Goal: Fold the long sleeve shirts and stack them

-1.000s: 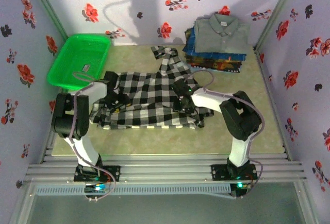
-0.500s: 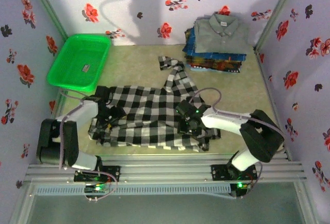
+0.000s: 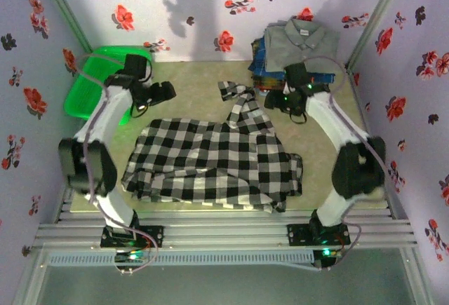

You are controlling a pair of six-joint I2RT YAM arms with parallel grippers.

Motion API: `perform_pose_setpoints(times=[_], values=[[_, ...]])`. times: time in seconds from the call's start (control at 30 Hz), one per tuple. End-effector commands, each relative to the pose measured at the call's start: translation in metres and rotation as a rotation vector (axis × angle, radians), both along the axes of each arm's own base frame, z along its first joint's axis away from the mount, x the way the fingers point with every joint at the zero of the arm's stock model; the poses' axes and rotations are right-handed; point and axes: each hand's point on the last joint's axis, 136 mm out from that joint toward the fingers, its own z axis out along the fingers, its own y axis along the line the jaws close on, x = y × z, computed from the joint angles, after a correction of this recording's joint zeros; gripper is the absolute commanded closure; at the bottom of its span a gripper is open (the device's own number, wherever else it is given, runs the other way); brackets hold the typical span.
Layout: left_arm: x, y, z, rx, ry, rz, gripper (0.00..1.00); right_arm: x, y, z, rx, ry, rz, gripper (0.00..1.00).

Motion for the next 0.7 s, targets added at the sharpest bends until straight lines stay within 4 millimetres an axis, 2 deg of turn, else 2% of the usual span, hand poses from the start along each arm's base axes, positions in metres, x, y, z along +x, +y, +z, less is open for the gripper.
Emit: perform_pose_setpoints(times=[0.0, 0.07, 0.23, 0.53, 0.67], values=[[-0.008, 0.018, -0.044, 0.166, 0.166, -0.153, 0.14, 0.031, 0.020, -0.029, -0.016, 0.005, 0.202, 0.29], [0.002, 0.027, -0.057, 0.215, 0.184, -0.172, 0.16, 0.049, 0.029, -0.043, 0.005, 0.012, 0.217, 0.30], [0.015, 0.048, -0.077, 0.246, 0.228, -0.187, 0.20, 0.075, 0.049, -0.075, 0.066, 0.049, 0.244, 0.34], [0.034, 0.062, -0.102, 0.246, 0.269, -0.272, 0.23, 0.093, 0.053, -0.111, 0.037, 0.086, 0.242, 0.35], [0.035, 0.066, -0.112, 0.227, 0.292, -0.300, 0.25, 0.096, 0.064, -0.116, 0.057, 0.086, 0.268, 0.36]])
